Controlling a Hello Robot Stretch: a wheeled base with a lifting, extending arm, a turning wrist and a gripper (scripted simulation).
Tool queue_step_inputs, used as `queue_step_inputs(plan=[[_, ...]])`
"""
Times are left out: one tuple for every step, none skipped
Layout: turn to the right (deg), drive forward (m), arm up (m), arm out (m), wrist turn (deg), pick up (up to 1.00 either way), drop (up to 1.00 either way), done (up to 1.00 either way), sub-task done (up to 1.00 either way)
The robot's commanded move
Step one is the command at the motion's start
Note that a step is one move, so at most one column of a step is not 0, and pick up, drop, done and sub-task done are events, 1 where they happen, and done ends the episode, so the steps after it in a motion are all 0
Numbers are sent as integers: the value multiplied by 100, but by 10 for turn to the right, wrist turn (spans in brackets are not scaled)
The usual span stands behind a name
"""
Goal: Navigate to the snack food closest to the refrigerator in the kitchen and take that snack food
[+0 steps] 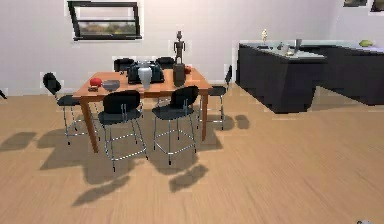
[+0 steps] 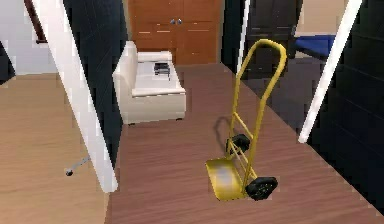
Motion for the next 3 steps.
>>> queue_step_inputs(plan=[[-60,0,0,0,0,0,0,0,0],[0,65,0,0,0,0,0,0,0],[-450,0,0,0,0,0,0,0,0]])
